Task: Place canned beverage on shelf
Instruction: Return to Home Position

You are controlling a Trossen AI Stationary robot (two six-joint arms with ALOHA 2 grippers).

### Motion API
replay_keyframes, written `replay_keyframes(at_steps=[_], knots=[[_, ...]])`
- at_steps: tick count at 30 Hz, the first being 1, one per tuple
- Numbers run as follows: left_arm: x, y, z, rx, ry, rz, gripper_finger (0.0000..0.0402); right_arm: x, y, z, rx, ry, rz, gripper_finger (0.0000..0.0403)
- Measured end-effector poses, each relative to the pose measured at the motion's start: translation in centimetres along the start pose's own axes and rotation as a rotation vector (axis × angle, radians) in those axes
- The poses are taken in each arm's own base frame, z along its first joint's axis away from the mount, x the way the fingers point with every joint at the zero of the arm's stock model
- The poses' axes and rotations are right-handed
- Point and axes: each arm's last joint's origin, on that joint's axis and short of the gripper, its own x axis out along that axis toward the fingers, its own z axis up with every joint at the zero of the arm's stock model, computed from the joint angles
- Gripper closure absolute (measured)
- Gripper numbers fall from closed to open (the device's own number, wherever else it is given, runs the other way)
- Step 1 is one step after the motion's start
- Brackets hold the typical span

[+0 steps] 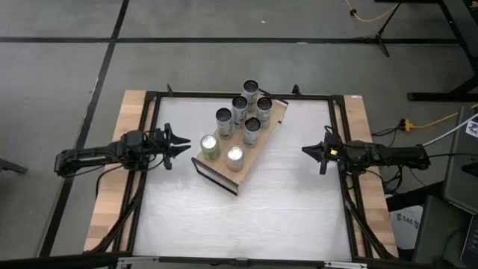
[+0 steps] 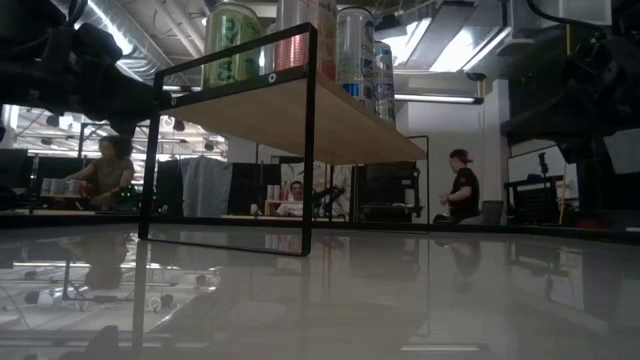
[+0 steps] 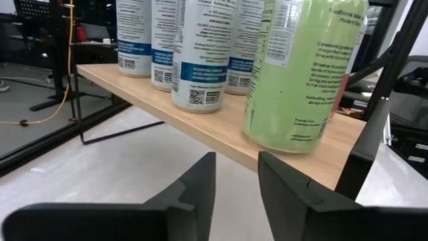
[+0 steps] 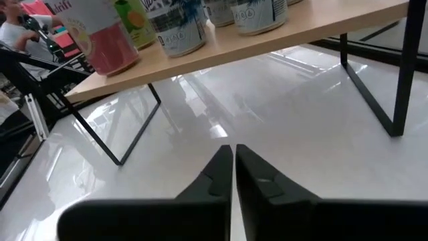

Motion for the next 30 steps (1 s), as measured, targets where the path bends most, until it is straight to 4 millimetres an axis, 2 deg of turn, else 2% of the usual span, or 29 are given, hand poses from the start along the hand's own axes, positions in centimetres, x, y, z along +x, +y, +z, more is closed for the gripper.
replay_keyframes(at_steps=[6, 23, 30], knots=[[0.00, 0.00, 0.00, 0.000, 0.001, 0.001, 0.0315, 0.00, 0.00, -0.01, 0.006, 0.001, 0.000, 0.0391], [0.00, 0.00, -0.01, 0.000, 0.002, 0.001, 0.0317, 0.00, -0.01, -0.03, 0.006, 0.003, -0.001, 0.0391], [-0.36, -0.68, 0.30, 0.000, -0.044, -0.055, 0.0317, 0.00, -0.01, -0.03, 0.007, 0.004, -0.001, 0.0391]])
